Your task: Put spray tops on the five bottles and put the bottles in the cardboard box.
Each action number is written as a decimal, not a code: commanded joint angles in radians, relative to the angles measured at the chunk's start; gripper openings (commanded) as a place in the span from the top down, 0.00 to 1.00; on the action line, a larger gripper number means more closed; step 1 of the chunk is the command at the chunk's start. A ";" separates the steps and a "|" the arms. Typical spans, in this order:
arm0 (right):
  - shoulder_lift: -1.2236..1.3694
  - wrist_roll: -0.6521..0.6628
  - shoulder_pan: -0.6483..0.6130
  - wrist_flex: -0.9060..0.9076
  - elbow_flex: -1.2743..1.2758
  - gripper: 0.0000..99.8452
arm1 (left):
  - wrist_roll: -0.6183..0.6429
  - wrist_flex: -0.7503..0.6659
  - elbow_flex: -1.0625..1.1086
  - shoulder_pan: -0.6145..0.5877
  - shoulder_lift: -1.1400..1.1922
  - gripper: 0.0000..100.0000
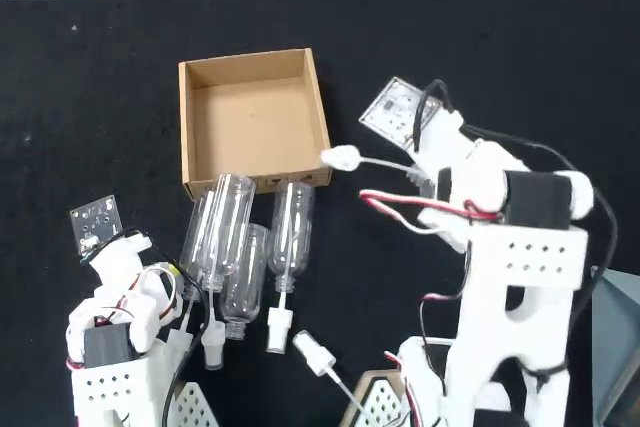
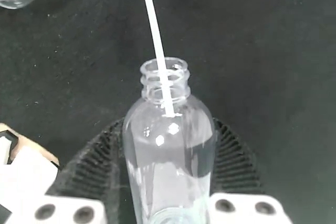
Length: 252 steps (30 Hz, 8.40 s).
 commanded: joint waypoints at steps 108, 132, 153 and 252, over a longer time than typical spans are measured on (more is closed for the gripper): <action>-0.542 -0.841 -0.130 -0.922 0.891 0.89 | -0.150 -0.060 -0.142 0.122 -0.009 0.85; -0.535 -0.841 -0.130 -0.980 0.934 0.89 | -0.278 -0.035 -0.452 0.209 0.002 0.94; -0.541 -0.841 -0.132 -0.982 0.946 0.89 | -0.270 -0.034 -0.740 0.305 0.497 0.93; -0.541 -0.832 -0.137 -0.982 0.944 0.89 | -0.009 -0.003 -2.166 0.472 2.412 0.92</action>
